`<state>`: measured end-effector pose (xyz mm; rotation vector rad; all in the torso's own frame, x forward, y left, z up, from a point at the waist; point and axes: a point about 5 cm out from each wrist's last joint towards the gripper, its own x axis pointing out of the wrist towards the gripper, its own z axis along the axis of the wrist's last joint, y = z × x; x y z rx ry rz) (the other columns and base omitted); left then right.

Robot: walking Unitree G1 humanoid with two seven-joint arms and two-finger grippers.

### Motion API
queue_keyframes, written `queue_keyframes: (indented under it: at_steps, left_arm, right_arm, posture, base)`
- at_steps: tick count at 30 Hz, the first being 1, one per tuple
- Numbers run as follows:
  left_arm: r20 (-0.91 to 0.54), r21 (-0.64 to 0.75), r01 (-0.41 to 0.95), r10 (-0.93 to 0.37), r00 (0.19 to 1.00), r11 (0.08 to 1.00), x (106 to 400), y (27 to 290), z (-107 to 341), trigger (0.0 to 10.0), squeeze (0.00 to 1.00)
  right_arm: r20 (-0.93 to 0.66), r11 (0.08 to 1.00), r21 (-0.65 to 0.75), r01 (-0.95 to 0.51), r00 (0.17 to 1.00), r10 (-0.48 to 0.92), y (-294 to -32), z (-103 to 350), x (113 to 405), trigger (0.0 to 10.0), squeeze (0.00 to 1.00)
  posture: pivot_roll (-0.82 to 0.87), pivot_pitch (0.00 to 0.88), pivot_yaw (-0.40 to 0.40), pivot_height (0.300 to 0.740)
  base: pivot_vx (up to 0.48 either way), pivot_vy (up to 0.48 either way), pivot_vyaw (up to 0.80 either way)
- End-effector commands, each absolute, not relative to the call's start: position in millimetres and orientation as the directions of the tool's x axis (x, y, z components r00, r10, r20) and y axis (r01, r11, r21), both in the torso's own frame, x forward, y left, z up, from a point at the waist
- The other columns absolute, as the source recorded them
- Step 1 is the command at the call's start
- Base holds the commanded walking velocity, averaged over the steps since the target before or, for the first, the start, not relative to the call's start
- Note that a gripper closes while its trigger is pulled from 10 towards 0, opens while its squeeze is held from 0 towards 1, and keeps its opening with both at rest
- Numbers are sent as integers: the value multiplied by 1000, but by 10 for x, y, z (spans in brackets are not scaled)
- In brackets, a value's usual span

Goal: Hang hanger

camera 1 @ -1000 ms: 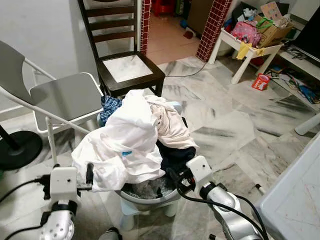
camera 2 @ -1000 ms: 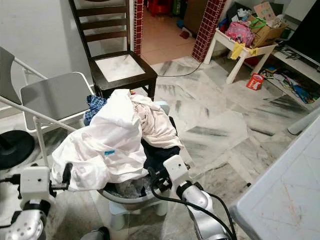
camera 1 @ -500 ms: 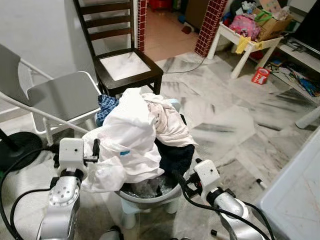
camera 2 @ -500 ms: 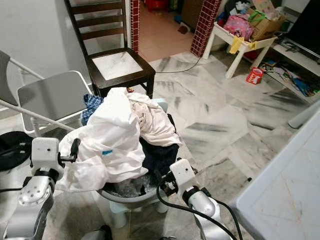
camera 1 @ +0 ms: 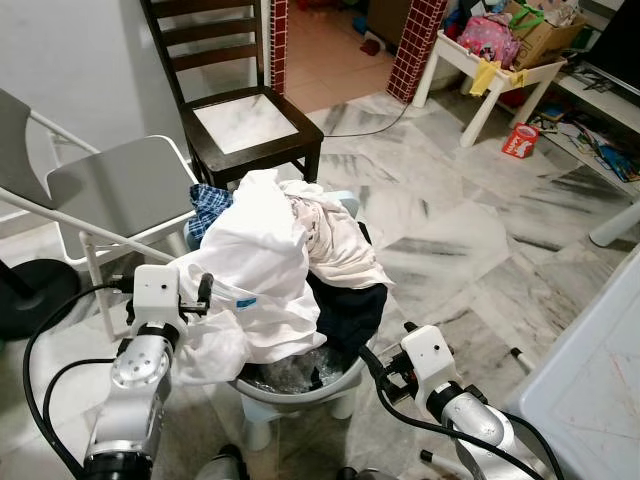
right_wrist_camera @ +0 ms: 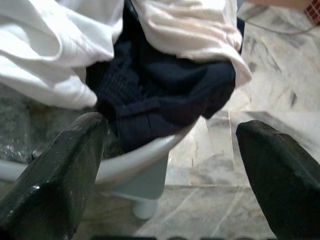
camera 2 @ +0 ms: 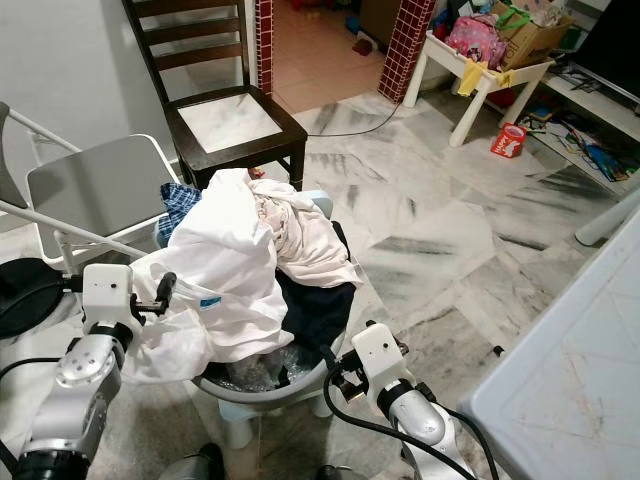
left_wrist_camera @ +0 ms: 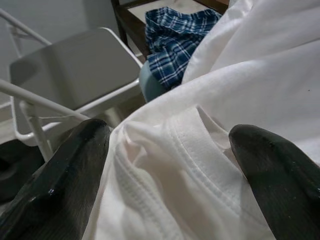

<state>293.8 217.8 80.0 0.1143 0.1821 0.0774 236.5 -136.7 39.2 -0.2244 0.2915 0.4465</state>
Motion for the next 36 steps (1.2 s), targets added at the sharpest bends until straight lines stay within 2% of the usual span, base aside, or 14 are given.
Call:
queue_keyframes:
  at_steps: [1,8,9,12,13,15,20,21,22,23,24,25,26,36]
  left_arm:
    - [-204,93,-59,77,976,994,2951,2200,758,10000,0]
    - [-236,75,-35,52,970,997,3044,2289,775,10000,0]
    - [-248,75,-31,48,968,997,3053,2301,775,4314,0]
    - [-244,76,-16,34,969,997,3053,2271,810,2314,0]
    - [-244,77,-14,32,969,997,3052,2268,812,2314,0]
    - [-245,79,-17,36,969,997,3033,2248,826,10000,0]
    - [-276,50,3,11,961,999,2972,2157,805,10000,0]
    - [-284,43,6,6,959,999,2960,2135,797,7647,0]
    - [-284,43,6,6,959,999,2960,2135,797,7647,0]
    - [-292,36,9,1,956,999,2949,2113,790,3529,0]
    - [-299,29,12,-3,954,999,2939,2096,783,1961,0]
    - [-302,26,14,-5,953,1000,2934,2088,780,1961,0]
    - [-308,20,13,-7,951,1000,2926,2082,777,0,0]
    - [-349,20,-3,10,937,1000,2895,2159,764,0,0]
  right_arm:
    - [-324,886,-160,-436,871,370,-1416,425,2356,10000,0]
    - [-327,885,-164,-436,870,368,-1403,439,2358,10000,0]
    - [-328,885,-165,-434,871,366,-1402,440,2360,10000,0]
    - [-328,886,-167,-432,872,363,-1402,437,2367,10000,0]
    - [-328,887,-167,-431,872,363,-1402,436,2368,10000,0]
    - [-328,887,-167,-431,873,362,-1395,433,2372,10000,0]
    - [-327,888,-166,-429,873,361,-1380,440,2393,10000,0]
    - [-328,888,-167,-429,873,360,-1377,438,2397,10000,0]
    - [-328,888,-167,-429,873,360,-1377,438,2397,10000,0]
    - [-328,888,-167,-429,873,360,-1375,437,2400,10000,0]
    - [-328,887,-167,-430,873,361,-1371,437,2404,10000,0]
    - [-327,887,-168,-430,873,362,-1369,437,2406,10000,0]
    - [-327,887,-168,-431,873,362,-1365,437,2411,10000,0]
    - [-327,886,-173,-430,874,360,-1363,435,2447,10000,0]
  posture:
    - [-77,196,-92,740]
    - [-79,200,-88,740]
    - [-79,201,-86,740]
    - [-74,200,-83,740]
    - [-74,200,-83,740]
    - [-70,199,-81,740]
    - [-58,199,-81,740]
    - [-57,198,-82,740]
    - [-57,198,-82,740]
    - [-57,198,-82,740]
    - [-55,198,-82,740]
    - [-55,198,-82,740]
    - [-52,196,-82,740]
    - [-49,191,-82,740]
  base:
    - [0,0,0]
    - [0,0,0]
    - [0,0,0]
    - [0,0,0]
    - [0,0,0]
    - [0,0,0]
    - [0,0,0]
    - [0,0,0]
    - [0,0,0]
    - [0,0,0]
    - [0,0,0]
    - [0,0,0]
    - [0,0,0]
    - [0,0,0]
